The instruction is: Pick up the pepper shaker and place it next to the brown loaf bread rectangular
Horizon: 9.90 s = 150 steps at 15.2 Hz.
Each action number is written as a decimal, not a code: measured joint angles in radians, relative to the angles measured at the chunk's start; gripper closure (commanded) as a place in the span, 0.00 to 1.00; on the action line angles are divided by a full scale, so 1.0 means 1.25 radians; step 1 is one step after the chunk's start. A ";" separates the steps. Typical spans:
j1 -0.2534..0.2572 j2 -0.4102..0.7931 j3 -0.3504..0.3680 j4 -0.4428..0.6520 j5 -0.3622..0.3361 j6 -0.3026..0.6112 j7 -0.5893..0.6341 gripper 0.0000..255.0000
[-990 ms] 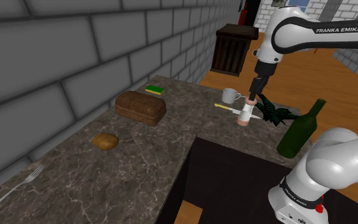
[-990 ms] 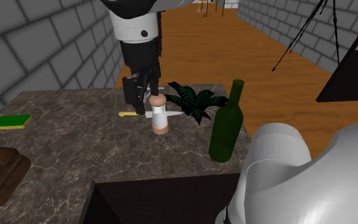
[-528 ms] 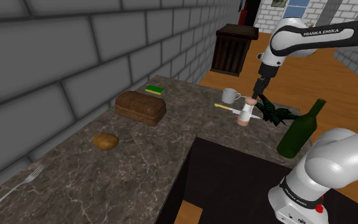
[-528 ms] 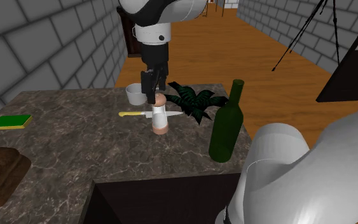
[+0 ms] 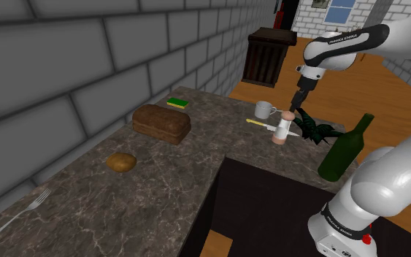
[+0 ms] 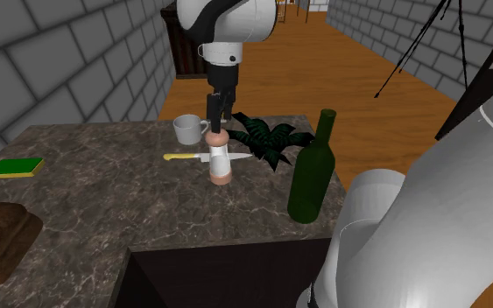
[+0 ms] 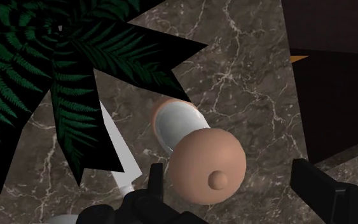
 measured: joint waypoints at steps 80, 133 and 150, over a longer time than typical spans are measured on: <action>0.043 -0.015 0.091 0.410 0.028 -0.415 0.127 1.00; 0.335 0.614 0.428 0.923 0.170 -0.225 0.733 1.00; 0.343 0.601 0.429 0.721 0.176 -0.039 0.703 1.00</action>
